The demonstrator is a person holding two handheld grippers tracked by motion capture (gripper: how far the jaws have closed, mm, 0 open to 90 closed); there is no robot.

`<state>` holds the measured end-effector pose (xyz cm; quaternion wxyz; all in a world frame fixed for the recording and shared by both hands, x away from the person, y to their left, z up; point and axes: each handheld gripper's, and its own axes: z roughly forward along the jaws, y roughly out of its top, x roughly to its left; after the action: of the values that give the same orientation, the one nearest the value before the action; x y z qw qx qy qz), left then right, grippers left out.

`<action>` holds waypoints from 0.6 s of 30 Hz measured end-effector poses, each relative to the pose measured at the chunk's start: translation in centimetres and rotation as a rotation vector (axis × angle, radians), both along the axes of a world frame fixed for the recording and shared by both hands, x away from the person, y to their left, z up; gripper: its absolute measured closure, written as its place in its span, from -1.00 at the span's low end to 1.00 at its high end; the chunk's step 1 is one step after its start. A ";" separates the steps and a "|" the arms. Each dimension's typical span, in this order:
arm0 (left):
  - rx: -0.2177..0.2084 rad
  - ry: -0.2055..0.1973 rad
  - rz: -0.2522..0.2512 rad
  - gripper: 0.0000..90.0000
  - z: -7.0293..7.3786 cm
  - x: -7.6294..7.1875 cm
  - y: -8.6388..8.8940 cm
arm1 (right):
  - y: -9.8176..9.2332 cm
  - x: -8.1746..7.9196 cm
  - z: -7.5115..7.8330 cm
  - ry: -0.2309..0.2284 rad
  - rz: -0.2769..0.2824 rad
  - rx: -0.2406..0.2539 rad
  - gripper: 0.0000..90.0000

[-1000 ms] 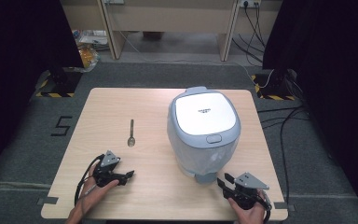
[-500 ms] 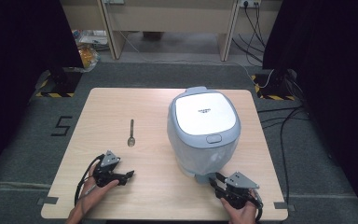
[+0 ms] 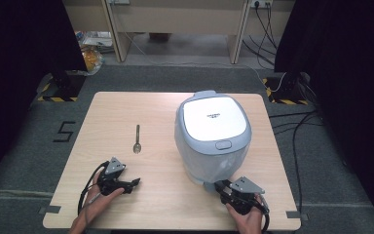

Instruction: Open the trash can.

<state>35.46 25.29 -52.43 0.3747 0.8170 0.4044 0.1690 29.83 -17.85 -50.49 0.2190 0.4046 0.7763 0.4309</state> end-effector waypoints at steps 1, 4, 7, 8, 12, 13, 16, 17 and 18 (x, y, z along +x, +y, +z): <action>0.000 0.000 0.001 -0.64 0.0 0.0 0.0 | 0.1 -0.1 -0.1 -0.002 -0.007 0.002 0.41; 0.000 -0.001 0.001 -0.64 0.0 0.0 0.0 | 0.1 -0.1 -0.2 -0.002 -0.012 0.009 0.41; 0.000 -0.001 0.001 -0.65 0.0 0.0 0.0 | 0.2 -0.1 -0.3 -0.003 -0.023 0.003 0.41; 0.000 -0.001 0.001 -0.64 0.0 0.0 0.0 | 0.3 -0.1 -0.3 0.004 -0.029 0.003 0.41; 0.000 -0.001 0.002 -0.65 0.0 0.0 0.0 | 0.3 -0.2 -0.4 -0.003 -0.036 0.005 0.41; 0.000 -0.001 0.001 -0.65 0.0 0.0 0.0 | 0.3 -0.2 -0.4 -0.003 -0.037 0.001 0.41; 0.000 -0.001 0.001 -0.65 0.0 0.0 0.0 | 0.3 -0.2 -0.4 -0.005 -0.035 -0.001 0.41; 0.000 -0.001 0.001 -0.64 0.0 0.0 0.0 | 0.3 -0.2 -0.4 -0.004 -0.037 0.000 0.40; 0.000 0.000 0.001 -0.65 0.0 0.0 0.0 | 0.4 -0.3 -0.4 -0.003 -0.041 -0.002 0.40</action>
<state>35.46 25.29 -52.43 0.3744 0.8169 0.4048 0.1694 29.56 -17.42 -50.85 0.2293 0.4197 0.7681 0.4259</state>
